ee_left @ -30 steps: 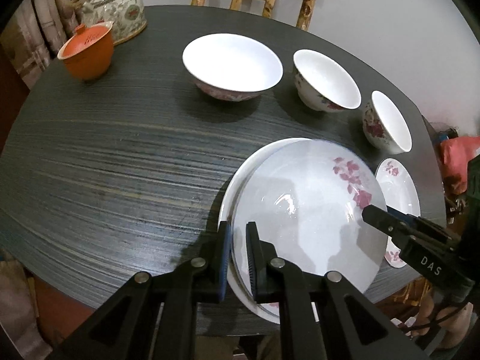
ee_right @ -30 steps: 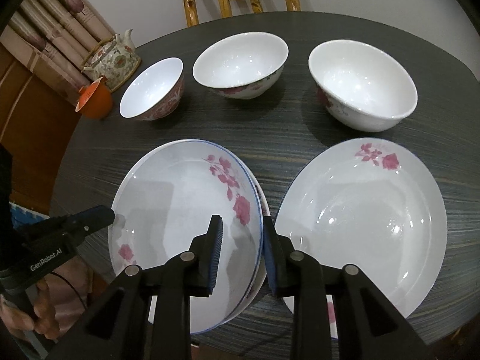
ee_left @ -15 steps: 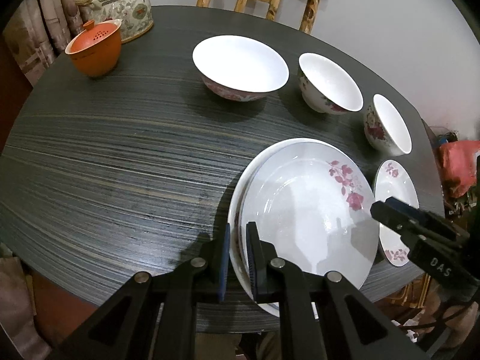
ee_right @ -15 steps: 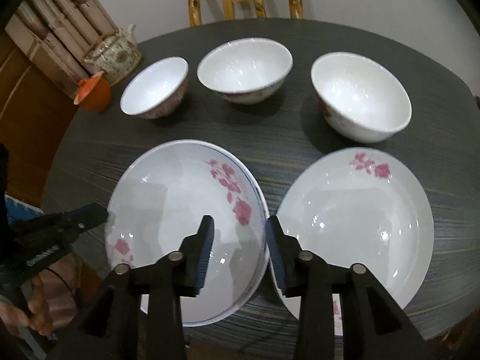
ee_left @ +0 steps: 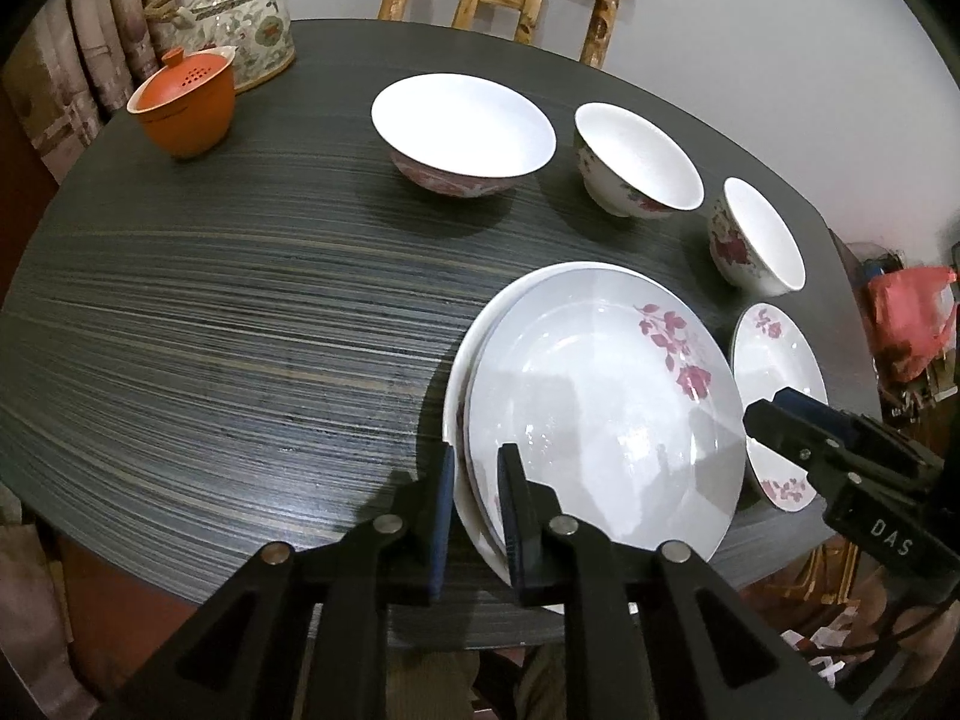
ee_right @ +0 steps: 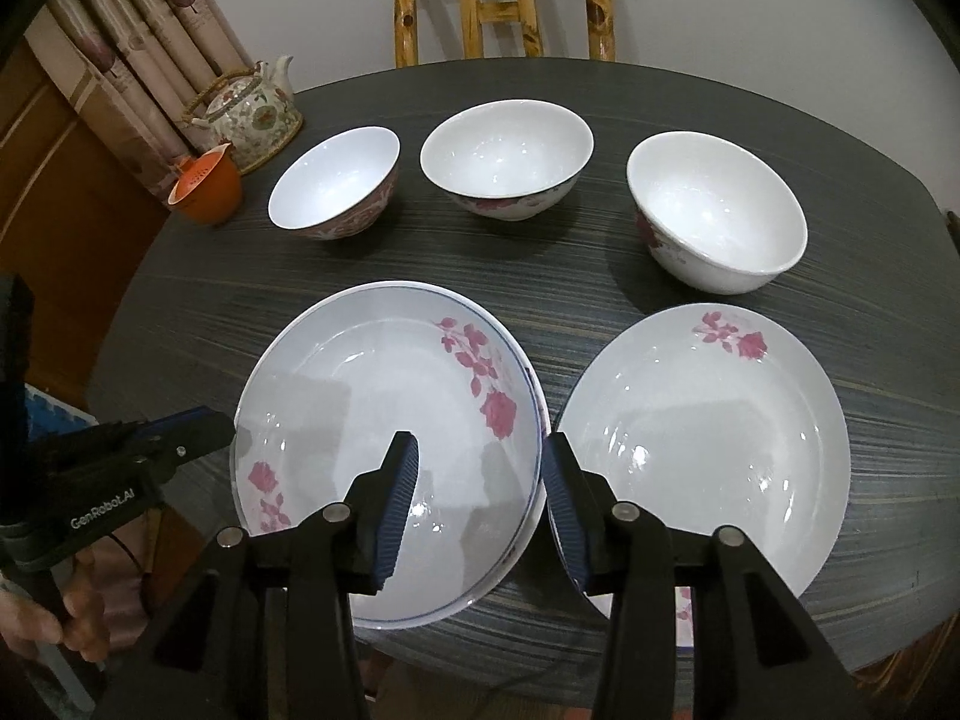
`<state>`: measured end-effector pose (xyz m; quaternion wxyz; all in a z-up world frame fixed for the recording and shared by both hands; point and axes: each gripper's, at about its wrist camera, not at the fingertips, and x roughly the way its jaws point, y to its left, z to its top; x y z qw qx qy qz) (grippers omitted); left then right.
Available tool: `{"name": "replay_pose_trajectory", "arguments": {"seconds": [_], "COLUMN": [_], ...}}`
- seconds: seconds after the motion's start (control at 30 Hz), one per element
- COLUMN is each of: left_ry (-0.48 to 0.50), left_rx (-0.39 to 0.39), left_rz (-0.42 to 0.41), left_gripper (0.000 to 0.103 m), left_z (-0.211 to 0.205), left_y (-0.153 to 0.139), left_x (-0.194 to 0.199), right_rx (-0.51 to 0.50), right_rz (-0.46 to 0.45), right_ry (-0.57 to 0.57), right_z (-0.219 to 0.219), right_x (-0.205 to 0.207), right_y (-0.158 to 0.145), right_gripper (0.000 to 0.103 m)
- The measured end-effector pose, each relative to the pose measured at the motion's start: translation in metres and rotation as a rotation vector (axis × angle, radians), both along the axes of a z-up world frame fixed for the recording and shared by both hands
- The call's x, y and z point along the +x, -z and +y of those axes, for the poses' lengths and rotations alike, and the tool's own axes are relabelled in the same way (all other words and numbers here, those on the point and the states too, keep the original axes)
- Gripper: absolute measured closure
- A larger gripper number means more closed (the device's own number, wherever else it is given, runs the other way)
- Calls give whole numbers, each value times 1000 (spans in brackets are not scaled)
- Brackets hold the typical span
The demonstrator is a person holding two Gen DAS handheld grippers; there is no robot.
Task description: Organize plates and bowls
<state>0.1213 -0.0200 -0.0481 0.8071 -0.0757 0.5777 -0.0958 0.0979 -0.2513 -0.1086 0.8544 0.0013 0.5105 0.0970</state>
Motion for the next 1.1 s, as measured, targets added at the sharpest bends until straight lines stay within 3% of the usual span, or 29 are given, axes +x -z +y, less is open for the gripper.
{"name": "replay_pose_trajectory", "arguments": {"seconds": [0.5, 1.1], "left_ry": [69, 225], "left_rx": [7, -11], "left_rz": [-46, -78], "left_gripper": [81, 81], "left_z": [-27, -111], "left_y": [-19, -40], "left_x": [0, 26], "right_rx": [26, 54], "right_rz": [-17, -1], "right_ry": [62, 226], "right_z": [-39, -127], "right_x": [-20, -30], "right_y": [-12, -4], "right_gripper": [62, 62]}}
